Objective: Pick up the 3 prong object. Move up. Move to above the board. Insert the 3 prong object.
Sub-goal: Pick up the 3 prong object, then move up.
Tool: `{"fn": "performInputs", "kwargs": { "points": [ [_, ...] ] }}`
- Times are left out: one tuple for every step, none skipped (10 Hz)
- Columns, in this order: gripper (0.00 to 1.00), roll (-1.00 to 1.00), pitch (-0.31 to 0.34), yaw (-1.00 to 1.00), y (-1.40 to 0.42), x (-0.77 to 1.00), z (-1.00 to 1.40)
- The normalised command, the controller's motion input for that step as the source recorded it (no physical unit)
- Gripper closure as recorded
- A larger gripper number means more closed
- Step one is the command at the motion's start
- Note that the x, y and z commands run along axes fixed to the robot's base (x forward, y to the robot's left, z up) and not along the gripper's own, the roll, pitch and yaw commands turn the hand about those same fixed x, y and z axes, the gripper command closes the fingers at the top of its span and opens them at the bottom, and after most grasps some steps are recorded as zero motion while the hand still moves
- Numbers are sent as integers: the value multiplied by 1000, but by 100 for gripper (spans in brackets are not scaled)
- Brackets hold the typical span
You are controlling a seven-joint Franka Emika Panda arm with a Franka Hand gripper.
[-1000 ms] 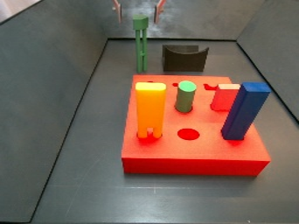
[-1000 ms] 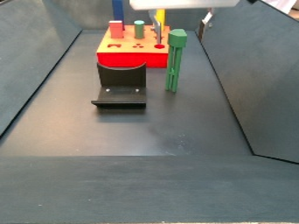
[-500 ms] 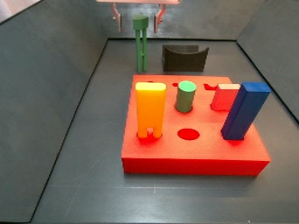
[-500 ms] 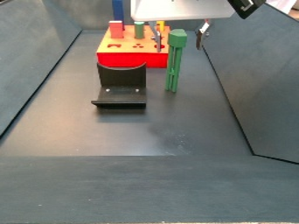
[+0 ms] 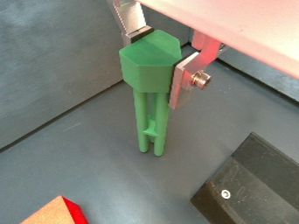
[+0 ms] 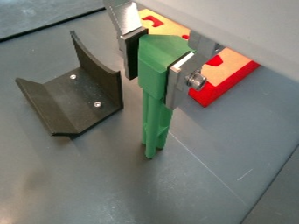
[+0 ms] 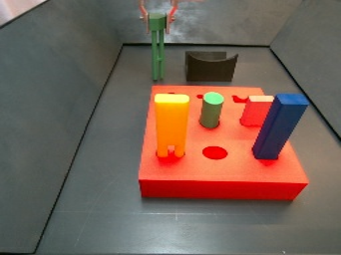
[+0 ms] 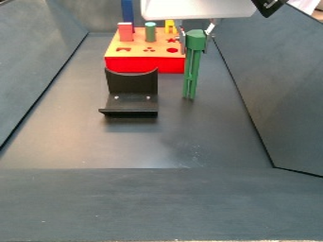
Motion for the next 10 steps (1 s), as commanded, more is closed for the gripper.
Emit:
{"fn": "performInputs", "kwargs": {
  "points": [
    [100,0,0,0,0,0,0],
    [100,0,0,0,0,0,0],
    [100,0,0,0,0,0,0],
    [100,0,0,0,0,0,0],
    [100,0,0,0,0,0,0],
    [100,0,0,0,0,0,0],
    [100,0,0,0,0,0,833],
    [100,4,17,35,95,-25,803],
    [100,-14,41,27,65,-33,689],
    [100,-37,45,21,37,-20,544]
  ]
}}
